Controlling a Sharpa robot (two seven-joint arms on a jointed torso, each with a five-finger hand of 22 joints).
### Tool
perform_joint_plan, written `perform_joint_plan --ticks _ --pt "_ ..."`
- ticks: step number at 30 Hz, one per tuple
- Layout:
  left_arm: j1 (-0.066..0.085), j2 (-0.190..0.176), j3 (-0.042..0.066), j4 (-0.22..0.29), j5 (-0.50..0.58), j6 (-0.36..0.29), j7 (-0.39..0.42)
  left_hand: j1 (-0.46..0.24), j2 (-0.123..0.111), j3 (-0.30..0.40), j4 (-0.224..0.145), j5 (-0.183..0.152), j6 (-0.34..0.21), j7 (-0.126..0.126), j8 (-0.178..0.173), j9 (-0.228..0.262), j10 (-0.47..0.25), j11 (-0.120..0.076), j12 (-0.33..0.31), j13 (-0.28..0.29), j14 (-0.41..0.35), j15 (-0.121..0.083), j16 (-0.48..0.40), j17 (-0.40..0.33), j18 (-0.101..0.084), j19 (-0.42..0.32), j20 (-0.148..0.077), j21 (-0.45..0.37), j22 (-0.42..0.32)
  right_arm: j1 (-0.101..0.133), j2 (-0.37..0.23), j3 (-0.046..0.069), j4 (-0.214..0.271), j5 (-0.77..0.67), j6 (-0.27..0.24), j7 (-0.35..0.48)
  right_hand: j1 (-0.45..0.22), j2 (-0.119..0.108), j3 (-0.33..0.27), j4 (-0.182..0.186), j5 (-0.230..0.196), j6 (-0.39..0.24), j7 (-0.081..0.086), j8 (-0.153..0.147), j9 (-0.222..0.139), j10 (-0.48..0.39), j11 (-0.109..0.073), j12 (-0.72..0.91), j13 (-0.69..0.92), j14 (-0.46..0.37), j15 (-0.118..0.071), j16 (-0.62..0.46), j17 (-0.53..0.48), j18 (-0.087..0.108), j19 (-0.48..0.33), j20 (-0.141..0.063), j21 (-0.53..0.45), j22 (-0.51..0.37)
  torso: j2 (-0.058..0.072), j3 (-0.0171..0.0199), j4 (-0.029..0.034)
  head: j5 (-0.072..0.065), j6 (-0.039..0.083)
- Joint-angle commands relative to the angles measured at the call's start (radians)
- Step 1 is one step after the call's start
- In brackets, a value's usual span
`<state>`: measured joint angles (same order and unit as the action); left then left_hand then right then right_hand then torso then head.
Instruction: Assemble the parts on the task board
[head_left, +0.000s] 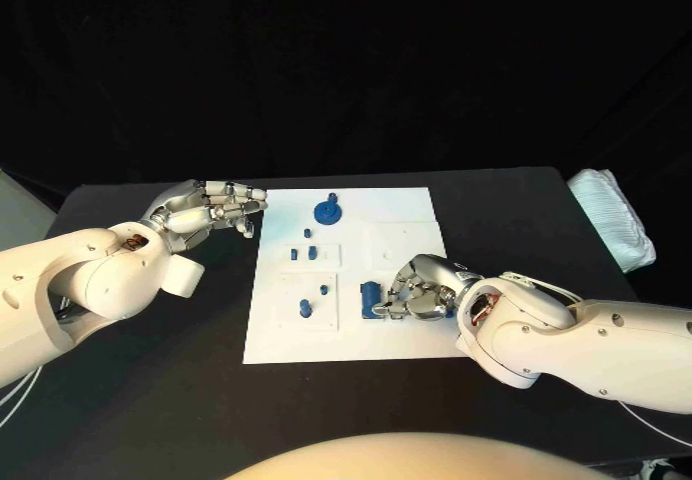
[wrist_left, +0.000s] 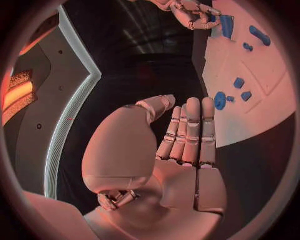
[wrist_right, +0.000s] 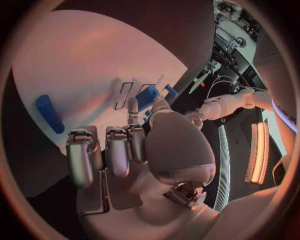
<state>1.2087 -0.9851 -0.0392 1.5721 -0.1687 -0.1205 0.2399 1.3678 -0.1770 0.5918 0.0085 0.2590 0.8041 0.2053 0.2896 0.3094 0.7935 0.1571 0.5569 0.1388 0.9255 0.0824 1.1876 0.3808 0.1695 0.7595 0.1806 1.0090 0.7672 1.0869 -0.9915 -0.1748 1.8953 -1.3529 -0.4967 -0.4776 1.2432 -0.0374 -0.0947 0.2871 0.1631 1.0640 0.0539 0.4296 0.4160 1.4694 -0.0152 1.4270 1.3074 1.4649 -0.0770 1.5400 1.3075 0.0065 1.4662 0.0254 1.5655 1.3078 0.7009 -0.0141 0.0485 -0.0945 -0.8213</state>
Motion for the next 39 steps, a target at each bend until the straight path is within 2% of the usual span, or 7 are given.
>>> perform_joint_plan --ticks 1,10,13,23,27,31,39 --pt "0.000 0.000 0.000 0.002 -0.003 0.016 0.001 -0.010 0.002 0.000 0.005 0.003 -0.008 0.011 0.006 -0.002 -0.007 0.002 0.005 -0.001 -0.002 0.004 -0.001 -0.002 0.014 0.001 0.003 -0.004 -0.002 -0.002 -0.003 -0.001 -0.002 0.016 0.029 0.020 0.021 -0.002 0.000 -0.003 0.007 -0.007 0.000 -0.002 -0.003 0.040 -0.005 -0.007 0.173 0.092 -0.006 0.002 0.193 -0.006 0.105 -0.002 0.005 0.263 -0.001 -0.0002 0.0010 -0.001 -0.001" --pt "0.000 -0.002 0.000 0.003 -0.003 0.017 -0.001 -0.009 0.002 0.000 0.005 0.004 -0.008 0.011 0.007 -0.002 -0.008 0.002 0.005 -0.001 -0.002 0.004 -0.001 -0.002 0.014 0.001 0.003 -0.005 -0.002 -0.003 -0.004 -0.001 -0.003 0.019 0.050 0.023 0.049 -0.014 0.007 -0.004 0.016 -0.007 0.000 -0.003 -0.006 0.040 -0.005 -0.007 0.174 0.092 -0.006 0.003 0.194 -0.006 0.105 -0.002 0.005 0.263 0.000 0.0007 0.0004 -0.001 0.004" --pt "0.000 -0.001 0.000 0.003 -0.003 0.017 -0.001 -0.009 0.002 0.000 0.005 0.004 -0.008 0.011 0.007 -0.002 -0.008 0.002 0.005 -0.001 -0.002 0.004 -0.001 -0.002 0.014 0.001 0.003 -0.005 -0.002 -0.003 -0.003 -0.001 -0.004 0.018 0.051 0.024 0.068 -0.024 0.023 -0.001 -0.008 -0.006 0.000 -0.005 -0.009 0.040 -0.005 -0.009 0.174 0.092 -0.007 0.002 0.193 -0.006 0.105 -0.002 0.005 0.263 0.000 0.0005 0.0001 -0.001 0.004" --pt "0.000 0.002 -0.001 -0.001 -0.003 0.020 0.000 -0.009 0.002 0.000 0.005 0.004 -0.008 0.011 0.007 -0.002 -0.008 0.002 0.005 -0.001 -0.002 0.004 -0.001 -0.002 0.014 0.001 0.003 -0.005 -0.002 -0.004 -0.016 -0.001 0.007 0.019 -0.005 0.053 0.058 -0.032 0.032 0.005 -0.018 -0.005 0.002 -0.006 -0.012 0.039 -0.003 -0.013 0.172 0.091 -0.005 0.002 0.192 -0.006 0.105 -0.002 0.005 0.263 0.000 0.0019 0.0002 -0.004 0.007" --pt "0.000 0.003 -0.001 -0.002 -0.003 0.019 0.005 -0.009 0.002 0.000 0.005 0.004 -0.008 0.011 0.007 -0.002 -0.008 0.002 0.005 -0.001 -0.002 0.004 -0.001 -0.002 0.014 0.001 0.003 -0.005 -0.002 0.002 -0.051 0.001 0.026 0.047 -0.048 0.097 0.051 -0.044 0.051 0.004 -0.018 -0.034 0.014 -0.026 -0.021 0.040 0.006 -0.009 0.175 0.091 0.001 0.002 0.192 -0.006 0.105 0.002 0.005 0.263 0.000 0.0010 0.0002 -0.006 0.010" --pt "0.000 0.004 -0.002 -0.003 -0.003 0.018 0.015 -0.009 0.001 0.001 0.004 0.003 -0.009 0.011 0.008 -0.002 -0.009 0.002 0.007 -0.002 -0.004 0.004 0.000 -0.002 0.014 0.002 0.003 -0.006 -0.003 0.029 -0.105 0.003 0.045 0.086 -0.080 0.137 0.064 -0.063 0.083 0.002 -0.019 -0.082 0.036 -0.063 -0.035 0.032 0.025 -0.022 0.170 0.089 0.017 -0.003 0.181 -0.003 0.100 0.014 -0.012 0.258 -0.001 -0.0004 -0.0003 -0.011 0.013" --pt "0.000 0.004 -0.002 0.002 -0.003 0.019 0.034 -0.015 -0.003 -0.004 0.009 0.001 -0.010 0.010 0.011 -0.002 -0.010 0.002 0.011 -0.002 -0.005 0.005 0.001 -0.001 0.014 0.002 0.004 -0.011 -0.006 0.061 -0.223 0.000 0.042 0.042 -0.047 0.131 0.095 -0.104 0.115 0.000 -0.066 -0.089 0.047 -0.085 -0.041 0.027 0.036 -0.029 0.168 0.090 0.028 0.000 0.190 -0.004 0.102 0.027 -0.006 0.260 0.001 -0.0003 -0.0023 -0.029 0.020"
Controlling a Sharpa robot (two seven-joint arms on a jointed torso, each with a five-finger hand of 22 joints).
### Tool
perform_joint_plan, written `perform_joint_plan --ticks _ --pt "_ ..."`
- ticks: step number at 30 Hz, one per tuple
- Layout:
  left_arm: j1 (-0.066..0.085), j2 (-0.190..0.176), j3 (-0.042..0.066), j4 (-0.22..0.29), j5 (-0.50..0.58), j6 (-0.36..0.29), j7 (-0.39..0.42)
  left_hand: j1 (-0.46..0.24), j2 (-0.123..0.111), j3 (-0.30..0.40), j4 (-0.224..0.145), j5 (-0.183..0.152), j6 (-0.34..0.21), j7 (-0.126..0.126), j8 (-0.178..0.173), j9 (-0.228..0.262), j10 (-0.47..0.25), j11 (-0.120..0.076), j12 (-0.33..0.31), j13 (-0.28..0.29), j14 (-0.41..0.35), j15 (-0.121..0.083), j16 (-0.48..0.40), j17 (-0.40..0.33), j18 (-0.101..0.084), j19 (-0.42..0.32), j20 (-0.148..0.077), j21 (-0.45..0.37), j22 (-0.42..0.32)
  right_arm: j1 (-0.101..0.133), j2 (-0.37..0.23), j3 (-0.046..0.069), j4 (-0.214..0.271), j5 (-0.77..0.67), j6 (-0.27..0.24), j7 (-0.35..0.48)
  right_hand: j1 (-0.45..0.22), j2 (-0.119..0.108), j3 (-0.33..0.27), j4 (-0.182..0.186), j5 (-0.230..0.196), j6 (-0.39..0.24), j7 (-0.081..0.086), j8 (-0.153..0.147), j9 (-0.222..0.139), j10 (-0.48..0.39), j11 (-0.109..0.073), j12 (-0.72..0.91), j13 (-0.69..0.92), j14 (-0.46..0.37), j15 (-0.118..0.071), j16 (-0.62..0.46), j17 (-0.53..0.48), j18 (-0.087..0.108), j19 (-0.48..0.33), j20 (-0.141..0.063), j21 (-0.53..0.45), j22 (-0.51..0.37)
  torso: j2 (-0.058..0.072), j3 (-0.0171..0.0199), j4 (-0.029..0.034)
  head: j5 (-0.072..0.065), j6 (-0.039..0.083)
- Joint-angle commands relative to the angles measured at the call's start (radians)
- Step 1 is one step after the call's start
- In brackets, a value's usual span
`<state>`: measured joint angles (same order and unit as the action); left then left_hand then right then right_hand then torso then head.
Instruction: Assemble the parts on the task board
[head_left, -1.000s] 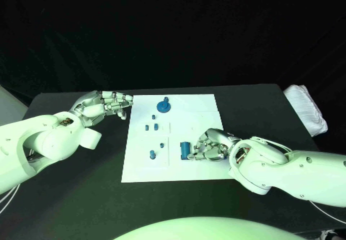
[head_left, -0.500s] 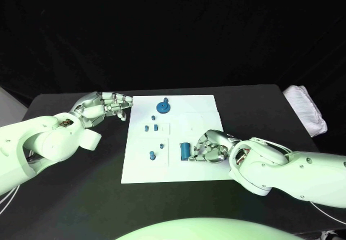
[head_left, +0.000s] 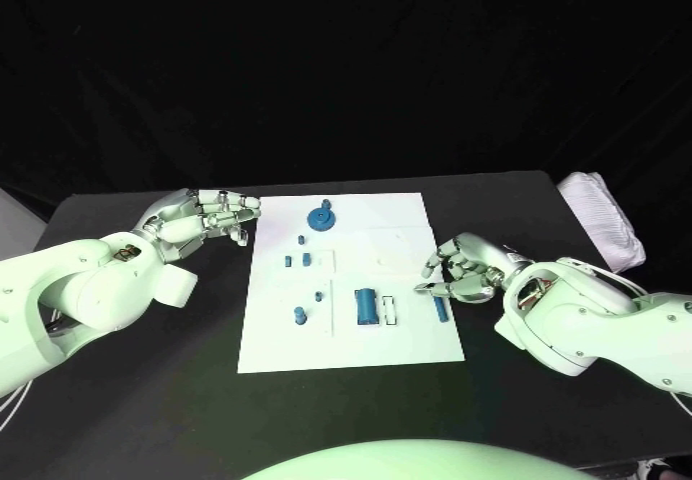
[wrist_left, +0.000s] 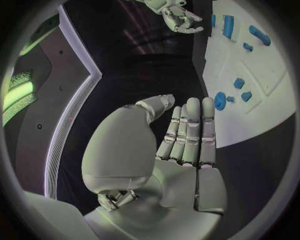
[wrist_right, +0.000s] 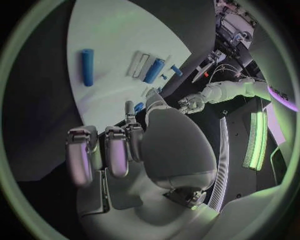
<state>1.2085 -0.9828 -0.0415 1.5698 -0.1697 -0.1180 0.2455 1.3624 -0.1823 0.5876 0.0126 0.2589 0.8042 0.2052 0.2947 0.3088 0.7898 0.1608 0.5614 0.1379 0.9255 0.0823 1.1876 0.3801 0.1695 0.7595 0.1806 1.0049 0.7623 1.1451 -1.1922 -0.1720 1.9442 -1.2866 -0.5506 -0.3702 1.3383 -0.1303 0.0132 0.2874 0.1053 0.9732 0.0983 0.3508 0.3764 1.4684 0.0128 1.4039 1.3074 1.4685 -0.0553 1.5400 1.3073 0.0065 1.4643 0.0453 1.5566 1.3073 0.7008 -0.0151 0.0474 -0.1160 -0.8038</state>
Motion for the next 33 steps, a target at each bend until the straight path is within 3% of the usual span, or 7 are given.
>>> perform_joint_plan --ticks 1,5,10,15,23,29,33 --pt "0.000 0.002 0.000 0.005 -0.002 0.017 0.029 -0.010 0.003 0.000 0.005 0.001 -0.010 0.010 0.006 -0.002 -0.006 -0.002 0.006 -0.001 -0.005 0.005 0.001 -0.001 0.014 0.002 0.004 -0.007 -0.001 0.003 -0.029 -0.003 -0.010 -0.035 0.014 0.020 0.000 -0.013 0.008 0.000 -0.010 0.003 0.002 -0.006 -0.001 0.027 0.008 -0.007 0.168 0.087 0.007 0.000 0.190 -0.004 0.104 0.008 0.004 0.261 0.002 0.0010 -0.0022 -0.010 0.003" --pt "0.000 0.001 0.000 0.008 -0.002 0.018 0.031 -0.010 0.003 0.000 0.005 0.001 -0.010 0.010 0.006 -0.002 -0.006 -0.002 0.006 -0.001 -0.005 0.005 0.001 -0.001 0.014 0.002 0.004 -0.007 -0.001 -0.008 -0.051 -0.007 -0.018 -0.100 0.040 -0.006 0.002 -0.019 0.009 0.000 -0.014 0.008 0.001 -0.005 0.000 0.026 0.007 -0.009 0.167 0.087 0.007 0.000 0.190 -0.004 0.104 0.008 0.004 0.261 0.002 0.0037 -0.0039 -0.022 0.004" --pt "0.000 0.001 0.000 0.008 -0.002 0.020 0.030 -0.010 0.003 0.000 0.005 0.001 -0.010 0.010 0.006 -0.002 -0.006 -0.002 0.006 -0.001 -0.005 0.005 0.001 -0.001 0.014 0.002 0.004 -0.007 -0.001 -0.021 -0.063 -0.009 -0.020 -0.166 0.058 -0.044 -0.001 -0.025 0.016 0.003 -0.016 0.032 -0.005 0.005 0.004 0.026 0.003 -0.011 0.166 0.087 0.004 0.000 0.190 -0.005 0.104 0.008 0.005 0.261 0.001 0.0050 -0.0049 -0.024 0.004" --pt "-0.001 0.002 0.000 0.007 -0.002 0.021 0.029 -0.011 0.003 0.000 0.006 0.001 -0.010 0.010 0.007 -0.002 -0.006 -0.002 0.007 -0.001 -0.005 0.005 0.002 -0.001 0.014 0.002 0.004 -0.008 -0.002 -0.033 -0.066 -0.012 -0.019 -0.198 0.074 -0.076 -0.011 -0.031 0.020 0.004 -0.017 0.052 -0.012 0.015 0.009 0.025 -0.003 -0.014 0.164 0.086 -0.001 -0.001 0.189 -0.005 0.104 0.005 0.004 0.261 -0.001 0.0029 -0.0026 -0.025 0.003" --pt "-0.003 0.003 0.000 0.007 -0.002 0.022 0.027 -0.011 0.003 0.000 0.006 0.001 -0.010 0.010 0.008 -0.002 -0.006 -0.002 0.008 -0.001 -0.005 0.005 0.002 -0.001 0.014 0.002 0.004 -0.008 -0.002 -0.059 -0.042 -0.014 -0.029 -0.210 0.081 -0.096 -0.025 -0.030 0.024 0.005 -0.016 0.066 -0.018 0.023 0.012 0.025 -0.008 -0.014 0.164 0.086 -0.005 -0.001 0.188 -0.005 0.104 0.001 0.006 0.261 0.000 0.0028 -0.0024 -0.024 0.005" --pt "-0.003 0.001 0.000 0.008 -0.002 0.022 0.025 -0.011 0.003 0.000 0.006 0.001 -0.010 0.010 0.008 -0.002 -0.006 -0.002 0.008 -0.001 -0.005 0.005 0.002 -0.001 0.014 0.002 0.004 -0.008 -0.002 -0.074 -0.018 -0.014 -0.045 -0.213 0.086 -0.107 -0.022 -0.021 0.035 0.003 -0.008 0.070 -0.021 0.025 0.013 0.026 -0.012 -0.013 0.165 0.086 -0.008 -0.001 0.190 -0.005 0.105 -0.002 0.008 0.262 0.002 0.0014 -0.0020 -0.025 0.005" --pt "-0.003 0.000 0.000 0.009 -0.002 0.023 0.024 -0.011 0.003 0.000 0.006 0.002 -0.010 0.010 0.008 -0.002 -0.007 -0.002 0.008 -0.001 -0.005 0.005 0.002 -0.001 0.014 0.002 0.005 -0.009 -0.003 -0.085 0.007 -0.014 -0.064 -0.225 0.089 -0.116 -0.010 -0.014 0.048 0.000 0.001 0.070 -0.023 0.025 0.013 0.027 -0.014 -0.014 0.165 0.087 -0.010 0.000 0.191 -0.005 0.105 -0.004 0.008 0.262 0.002 0.0026 -0.0030 -0.022 0.003"
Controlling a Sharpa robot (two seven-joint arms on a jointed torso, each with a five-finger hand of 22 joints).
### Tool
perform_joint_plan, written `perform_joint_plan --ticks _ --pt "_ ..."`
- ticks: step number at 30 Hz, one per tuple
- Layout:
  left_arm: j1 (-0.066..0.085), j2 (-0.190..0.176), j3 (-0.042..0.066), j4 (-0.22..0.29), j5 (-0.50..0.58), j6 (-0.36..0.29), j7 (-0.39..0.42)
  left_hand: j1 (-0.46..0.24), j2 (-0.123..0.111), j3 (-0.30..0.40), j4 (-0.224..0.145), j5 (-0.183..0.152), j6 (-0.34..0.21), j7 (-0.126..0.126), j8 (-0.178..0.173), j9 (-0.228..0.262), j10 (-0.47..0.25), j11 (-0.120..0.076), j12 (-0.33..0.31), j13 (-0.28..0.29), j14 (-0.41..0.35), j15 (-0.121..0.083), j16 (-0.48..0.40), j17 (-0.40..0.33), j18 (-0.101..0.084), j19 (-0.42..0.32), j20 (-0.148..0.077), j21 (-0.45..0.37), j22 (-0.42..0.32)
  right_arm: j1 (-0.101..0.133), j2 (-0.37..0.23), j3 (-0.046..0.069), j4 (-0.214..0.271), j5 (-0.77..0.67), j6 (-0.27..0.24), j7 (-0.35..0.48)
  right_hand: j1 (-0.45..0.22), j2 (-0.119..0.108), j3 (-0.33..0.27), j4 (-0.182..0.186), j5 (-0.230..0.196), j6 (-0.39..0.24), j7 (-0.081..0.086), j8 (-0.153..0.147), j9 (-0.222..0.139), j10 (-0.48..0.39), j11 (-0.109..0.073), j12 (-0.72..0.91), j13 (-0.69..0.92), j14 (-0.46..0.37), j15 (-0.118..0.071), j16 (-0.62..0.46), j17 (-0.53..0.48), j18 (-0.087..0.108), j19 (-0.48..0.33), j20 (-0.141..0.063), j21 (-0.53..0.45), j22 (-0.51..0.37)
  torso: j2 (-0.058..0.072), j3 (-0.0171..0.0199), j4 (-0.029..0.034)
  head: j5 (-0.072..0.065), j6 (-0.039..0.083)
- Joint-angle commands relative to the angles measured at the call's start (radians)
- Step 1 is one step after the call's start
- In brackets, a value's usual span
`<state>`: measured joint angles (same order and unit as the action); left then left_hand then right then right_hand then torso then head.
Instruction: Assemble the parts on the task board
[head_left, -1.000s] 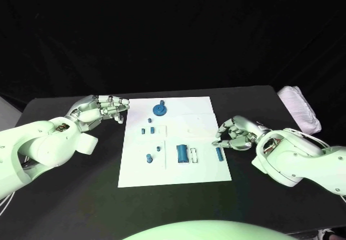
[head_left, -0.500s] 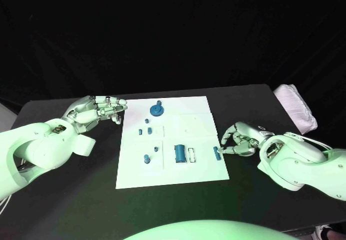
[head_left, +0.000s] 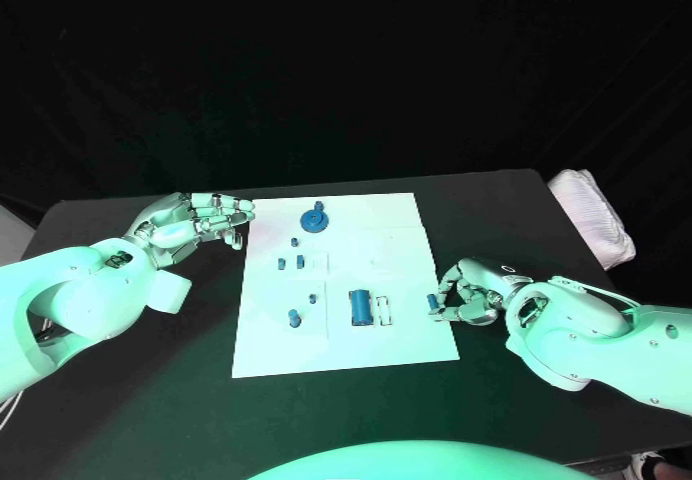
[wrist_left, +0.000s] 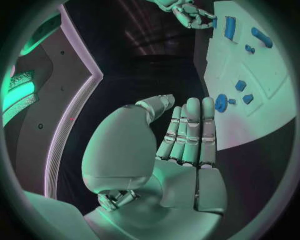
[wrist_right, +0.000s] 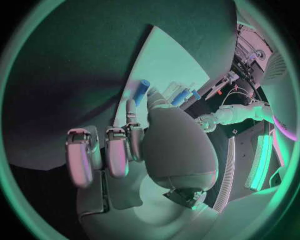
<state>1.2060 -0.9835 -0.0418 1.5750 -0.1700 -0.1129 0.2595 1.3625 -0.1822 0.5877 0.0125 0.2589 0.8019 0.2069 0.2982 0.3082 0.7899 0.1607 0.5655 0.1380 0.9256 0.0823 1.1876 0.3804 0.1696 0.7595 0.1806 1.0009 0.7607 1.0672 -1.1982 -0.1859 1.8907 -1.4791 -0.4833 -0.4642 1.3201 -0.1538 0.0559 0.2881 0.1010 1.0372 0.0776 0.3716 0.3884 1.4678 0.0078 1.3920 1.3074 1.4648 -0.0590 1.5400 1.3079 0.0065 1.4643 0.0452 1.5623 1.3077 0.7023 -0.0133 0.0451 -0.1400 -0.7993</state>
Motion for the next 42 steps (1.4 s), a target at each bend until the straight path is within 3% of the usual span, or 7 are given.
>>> perform_joint_plan --ticks 1,10,13,17,23,32,42 --pt "-0.001 0.001 0.000 0.004 -0.002 0.018 0.010 -0.011 0.003 0.000 0.006 0.002 -0.008 0.008 0.004 -0.001 -0.007 -0.002 0.004 -0.001 -0.005 0.005 0.002 -0.001 0.014 0.002 0.005 -0.005 -0.001 -0.011 0.020 0.000 -0.015 -0.035 0.021 -0.025 0.016 0.012 0.013 -0.001 0.009 0.006 -0.004 0.004 0.000 0.028 -0.010 -0.001 0.165 0.090 -0.008 -0.001 0.190 -0.006 0.105 -0.005 0.004 0.262 0.001 0.0012 0.0002 0.003 -0.002" --pt "-0.001 -0.004 0.000 0.001 -0.002 0.016 0.006 -0.012 0.005 0.000 0.009 0.002 -0.011 0.009 0.004 -0.002 -0.009 -0.001 0.005 -0.002 -0.006 0.005 0.003 -0.001 0.014 0.003 0.005 -0.007 -0.003 -0.036 0.055 0.000 -0.040 -0.055 0.016 -0.038 0.068 0.032 0.086 -0.006 -0.002 0.012 -0.010 0.000 -0.004 0.030 -0.016 0.000 0.167 0.091 -0.014 0.000 0.193 -0.006 0.106 -0.011 0.007 0.263 0.001 0.0012 0.0010 0.006 -0.009" --pt "-0.001 -0.005 0.000 0.000 -0.002 0.015 0.005 -0.013 0.006 0.001 0.010 0.002 -0.011 0.009 0.005 -0.002 -0.009 -0.001 0.005 -0.002 -0.006 0.005 0.003 -0.001 0.014 0.003 0.005 -0.007 -0.003 -0.038 0.061 0.000 -0.043 -0.057 0.012 -0.042 0.110 0.041 0.159 -0.019 0.039 0.016 -0.015 -0.003 -0.007 0.032 -0.021 0.003 0.169 0.091 -0.019 0.001 0.194 -0.006 0.106 -0.016 0.007 0.263 0.001 0.0010 0.0018 0.006 -0.010" --pt "-0.001 -0.006 0.000 0.000 -0.002 0.015 0.003 -0.013 0.008 0.001 0.011 0.003 -0.013 0.010 0.005 -0.003 -0.010 -0.001 0.006 -0.002 -0.006 0.005 0.003 -0.001 0.014 0.004 0.005 -0.008 -0.004 -0.039 0.065 0.000 -0.043 -0.062 0.004 -0.048 0.119 0.019 0.289 -0.038 0.110 0.021 -0.018 0.002 -0.004 0.034 -0.025 0.006 0.172 0.091 -0.022 0.001 0.195 -0.006 0.106 -0.020 0.008 0.263 0.000 0.0010 0.0003 0.006 -0.010" --pt "-0.001 -0.006 0.000 0.001 -0.002 0.016 0.001 -0.012 0.009 0.003 0.011 0.003 -0.013 0.010 0.005 -0.003 -0.011 -0.001 0.007 -0.003 -0.006 0.005 0.004 -0.001 0.015 0.004 0.005 -0.009 -0.005 -0.040 0.066 0.000 -0.032 -0.071 -0.022 -0.056 0.032 -0.047 0.504 -0.143 0.222 0.005 -0.015 0.053 0.043 0.039 -0.024 0.007 0.174 0.092 -0.021 0.001 0.197 -0.007 0.107 -0.020 0.008 0.263 0.000 0.0006 -0.0009 0.007 -0.008" --pt "-0.001 -0.006 0.000 0.001 -0.002 0.015 0.000 -0.010 0.010 0.004 0.011 0.003 -0.014 0.009 0.006 -0.003 -0.011 -0.001 0.007 -0.003 -0.007 0.005 0.004 -0.001 0.015 0.004 0.005 -0.009 -0.005 -0.030 0.060 0.003 0.013 -0.050 -0.113 -0.040 -0.052 -0.062 0.551 -0.188 0.222 -0.005 -0.020 0.078 0.067 0.047 -0.026 0.022 0.183 0.094 -0.023 0.005 0.205 -0.007 0.107 -0.020 0.008 0.263 -0.001 -0.0009 0.0004 0.007 -0.009" --pt "-0.001 -0.007 0.000 0.005 -0.002 0.015 -0.002 -0.009 0.009 0.005 0.010 0.004 -0.015 0.009 0.006 -0.003 -0.012 -0.001 0.008 -0.003 -0.007 0.005 0.004 -0.001 0.015 0.005 0.005 -0.010 -0.005 -0.023 0.089 0.004 0.035 0.057 -0.143 -0.018 -0.156 -0.061 0.531 -0.152 0.165 0.001 -0.024 0.077 0.065 0.053 -0.030 0.036 0.192 0.095 -0.026 0.006 0.208 -0.007 0.107 -0.023 0.008 0.263 0.002 -0.0008 0.0006 0.007 -0.010"
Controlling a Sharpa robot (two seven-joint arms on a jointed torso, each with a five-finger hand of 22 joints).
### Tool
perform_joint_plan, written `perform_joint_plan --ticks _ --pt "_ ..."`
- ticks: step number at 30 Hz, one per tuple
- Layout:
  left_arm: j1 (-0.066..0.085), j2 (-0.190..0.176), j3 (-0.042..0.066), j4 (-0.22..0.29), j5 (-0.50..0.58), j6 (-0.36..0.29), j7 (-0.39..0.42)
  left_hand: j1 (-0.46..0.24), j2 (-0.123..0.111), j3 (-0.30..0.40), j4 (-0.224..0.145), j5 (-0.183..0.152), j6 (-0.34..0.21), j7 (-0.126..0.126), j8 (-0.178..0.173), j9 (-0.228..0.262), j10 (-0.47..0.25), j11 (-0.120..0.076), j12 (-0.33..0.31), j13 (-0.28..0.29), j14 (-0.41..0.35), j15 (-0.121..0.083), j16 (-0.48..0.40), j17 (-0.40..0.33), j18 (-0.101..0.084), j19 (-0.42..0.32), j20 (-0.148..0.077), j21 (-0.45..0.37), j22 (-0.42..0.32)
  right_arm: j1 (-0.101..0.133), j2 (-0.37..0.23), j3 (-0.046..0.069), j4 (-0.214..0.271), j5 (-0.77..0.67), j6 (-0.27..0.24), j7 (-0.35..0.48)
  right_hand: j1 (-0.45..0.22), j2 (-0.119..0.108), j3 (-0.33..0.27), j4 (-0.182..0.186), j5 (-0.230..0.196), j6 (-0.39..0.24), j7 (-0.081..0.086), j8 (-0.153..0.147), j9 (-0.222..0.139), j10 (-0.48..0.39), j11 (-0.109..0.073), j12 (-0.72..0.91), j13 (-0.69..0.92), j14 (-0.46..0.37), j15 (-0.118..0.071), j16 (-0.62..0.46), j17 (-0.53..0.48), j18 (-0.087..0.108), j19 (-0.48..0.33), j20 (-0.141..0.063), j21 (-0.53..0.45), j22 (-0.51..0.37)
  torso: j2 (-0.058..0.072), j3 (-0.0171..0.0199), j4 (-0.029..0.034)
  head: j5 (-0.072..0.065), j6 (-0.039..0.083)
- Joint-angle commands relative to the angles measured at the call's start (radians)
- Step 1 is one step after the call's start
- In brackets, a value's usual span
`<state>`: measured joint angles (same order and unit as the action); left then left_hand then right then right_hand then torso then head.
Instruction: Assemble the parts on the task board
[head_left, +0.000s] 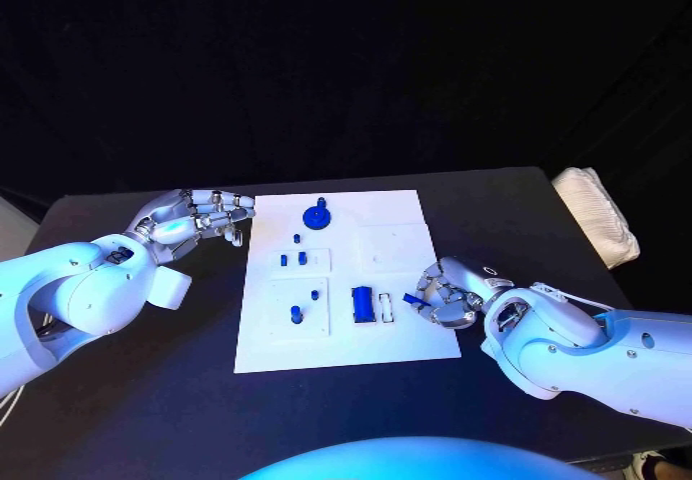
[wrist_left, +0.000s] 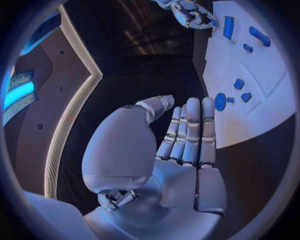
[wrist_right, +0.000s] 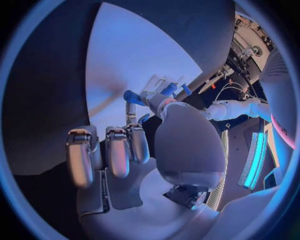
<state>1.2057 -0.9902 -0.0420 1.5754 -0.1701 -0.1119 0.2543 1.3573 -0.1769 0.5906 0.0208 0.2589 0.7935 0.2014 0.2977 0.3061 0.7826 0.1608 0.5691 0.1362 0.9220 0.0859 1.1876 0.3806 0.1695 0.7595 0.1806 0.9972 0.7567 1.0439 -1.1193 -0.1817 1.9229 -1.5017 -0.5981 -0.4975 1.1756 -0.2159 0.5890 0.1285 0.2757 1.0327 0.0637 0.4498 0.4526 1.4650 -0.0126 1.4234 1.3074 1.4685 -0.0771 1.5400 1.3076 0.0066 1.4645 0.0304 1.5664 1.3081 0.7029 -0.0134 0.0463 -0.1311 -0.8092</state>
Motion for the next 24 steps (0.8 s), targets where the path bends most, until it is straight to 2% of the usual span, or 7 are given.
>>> perform_joint_plan --ticks 1,11,15,24 --pt "0.000 0.000 0.000 0.005 -0.002 0.015 0.004 -0.003 0.004 0.002 0.001 0.004 -0.006 0.015 0.007 -0.001 -0.004 -0.001 0.004 -0.001 -0.003 0.001 0.004 -0.001 0.015 0.005 0.005 -0.006 -0.001 0.000 0.016 0.000 0.002 0.098 -0.027 0.017 -0.014 0.001 -0.003 0.008 -0.011 0.006 -0.011 -0.001 0.001 0.056 -0.009 0.004 0.192 0.091 -0.008 0.006 0.209 -0.007 0.106 -0.008 0.004 0.263 0.001 -0.0012 -0.0017 -0.002 0.000" --pt "0.000 0.000 0.000 0.011 -0.010 0.016 0.000 -0.002 0.004 0.002 0.000 0.004 -0.007 0.015 0.007 -0.002 -0.005 -0.001 0.005 -0.002 -0.004 0.001 0.004 -0.001 0.015 0.006 0.005 -0.006 -0.001 -0.004 0.075 0.000 -0.036 0.261 -0.010 0.014 -0.060 0.009 -0.026 0.036 -0.009 0.015 -0.011 -0.001 -0.002 0.062 -0.010 0.018 0.199 0.091 -0.008 0.007 0.209 -0.007 0.106 -0.009 0.004 0.263 0.001 0.0009 0.0011 -0.002 -0.005" --pt "0.000 -0.001 0.000 0.011 -0.013 0.016 0.000 -0.002 0.004 0.002 0.000 0.004 -0.007 0.015 0.007 -0.002 -0.005 -0.001 0.005 -0.002 -0.004 0.001 0.004 -0.001 0.015 0.006 0.005 -0.006 -0.001 -0.008 0.093 0.000 -0.048 0.284 -0.005 0.007 -0.076 0.011 -0.037 0.046 -0.011 0.018 -0.012 -0.001 -0.003 0.064 -0.010 0.024 0.203 0.091 -0.008 0.006 0.207 -0.007 0.106 -0.009 0.004 0.263 0.000 0.0015 -0.0028 0.001 -0.006" --pt "0.000 0.001 0.000 0.012 -0.016 0.024 -0.003 0.000 0.000 0.003 -0.001 0.003 -0.008 0.015 0.009 -0.002 -0.009 0.000 0.005 -0.003 -0.009 0.002 0.003 -0.002 0.014 0.005 0.005 -0.008 -0.002 -0.010 0.115 0.001 -0.057 0.291 -0.022 -0.008 -0.106 0.011 -0.065 0.069 -0.029 0.025 -0.013 -0.001 -0.005 0.070 -0.011 0.040 0.211 0.092 -0.009 0.008 0.212 -0.007 0.106 -0.010 0.004 0.263 0.001 0.0010 -0.0001 0.000 -0.009"
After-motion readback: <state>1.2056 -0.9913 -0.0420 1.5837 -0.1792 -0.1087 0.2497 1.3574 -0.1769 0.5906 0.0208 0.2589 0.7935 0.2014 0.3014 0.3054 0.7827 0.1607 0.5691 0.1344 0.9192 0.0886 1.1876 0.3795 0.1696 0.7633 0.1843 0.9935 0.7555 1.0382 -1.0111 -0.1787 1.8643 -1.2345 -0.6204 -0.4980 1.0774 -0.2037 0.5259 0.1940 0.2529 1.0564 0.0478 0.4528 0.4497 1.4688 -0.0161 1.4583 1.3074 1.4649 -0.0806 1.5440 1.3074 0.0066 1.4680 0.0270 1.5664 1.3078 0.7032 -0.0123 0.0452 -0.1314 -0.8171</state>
